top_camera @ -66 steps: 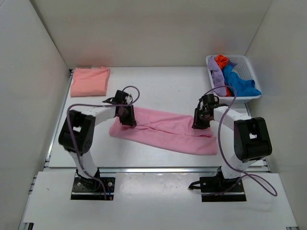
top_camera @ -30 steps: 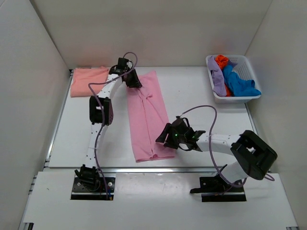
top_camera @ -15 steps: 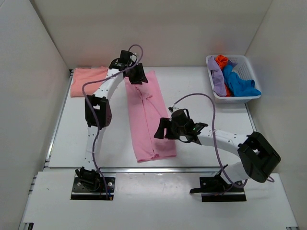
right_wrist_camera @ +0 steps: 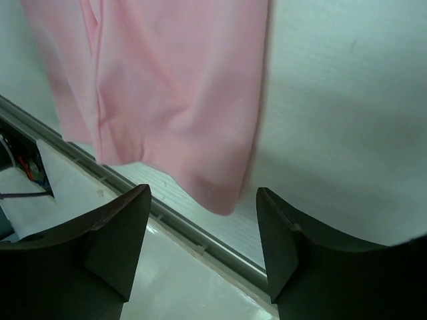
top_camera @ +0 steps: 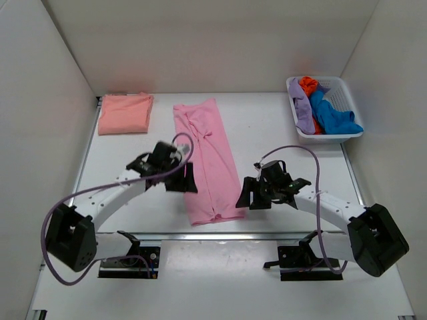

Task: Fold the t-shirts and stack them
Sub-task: Grab the bottom of the folded rectangular tshirt with both arms

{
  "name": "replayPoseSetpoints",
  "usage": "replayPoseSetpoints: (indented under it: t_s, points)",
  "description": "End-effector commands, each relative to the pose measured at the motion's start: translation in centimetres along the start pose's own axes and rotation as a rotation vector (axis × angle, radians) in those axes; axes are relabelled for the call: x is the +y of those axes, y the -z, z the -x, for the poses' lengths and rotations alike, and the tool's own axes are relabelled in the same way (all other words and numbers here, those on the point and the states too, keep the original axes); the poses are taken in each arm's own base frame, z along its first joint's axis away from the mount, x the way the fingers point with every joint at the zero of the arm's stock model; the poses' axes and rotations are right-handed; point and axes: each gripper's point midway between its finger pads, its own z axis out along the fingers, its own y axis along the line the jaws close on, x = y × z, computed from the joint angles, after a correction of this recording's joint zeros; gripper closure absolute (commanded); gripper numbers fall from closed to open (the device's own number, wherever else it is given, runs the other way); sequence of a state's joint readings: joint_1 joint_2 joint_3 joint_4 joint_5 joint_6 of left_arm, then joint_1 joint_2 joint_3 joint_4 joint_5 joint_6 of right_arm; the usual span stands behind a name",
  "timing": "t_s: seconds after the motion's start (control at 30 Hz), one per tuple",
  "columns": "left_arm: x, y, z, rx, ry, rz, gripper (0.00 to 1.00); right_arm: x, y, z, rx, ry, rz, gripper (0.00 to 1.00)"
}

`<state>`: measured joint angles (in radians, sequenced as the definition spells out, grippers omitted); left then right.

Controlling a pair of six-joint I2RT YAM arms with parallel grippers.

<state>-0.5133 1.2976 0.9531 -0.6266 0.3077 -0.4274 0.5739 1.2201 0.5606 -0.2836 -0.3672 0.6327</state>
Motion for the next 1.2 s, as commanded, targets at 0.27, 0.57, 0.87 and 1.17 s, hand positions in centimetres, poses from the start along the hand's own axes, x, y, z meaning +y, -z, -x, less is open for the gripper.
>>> replayPoseSetpoints:
  t_s: [0.27, 0.57, 0.87, 1.17]
  points:
    - [4.1, -1.1, -9.8, -0.068, 0.234, 0.007, 0.33, -0.8, -0.6, -2.6, 0.019, -0.059, 0.033, 0.54]
    - [3.3, -2.5, -10.7, -0.077, 0.294, -0.030, 0.36, -0.8, -1.9, -3.2, 0.041, -0.072, 0.040, 0.57]
    - [1.3, -3.7, -12.7, 0.016, 0.252, -0.058, 0.43, -0.1, -3.1, -3.1, 0.081, -0.047, 0.048, 0.65]
    - [2.1, -3.4, -14.7, 0.109, 0.183, -0.009, 1.00, 1.5, -2.7, -5.2, 0.148, 0.014, 0.056, 1.00]
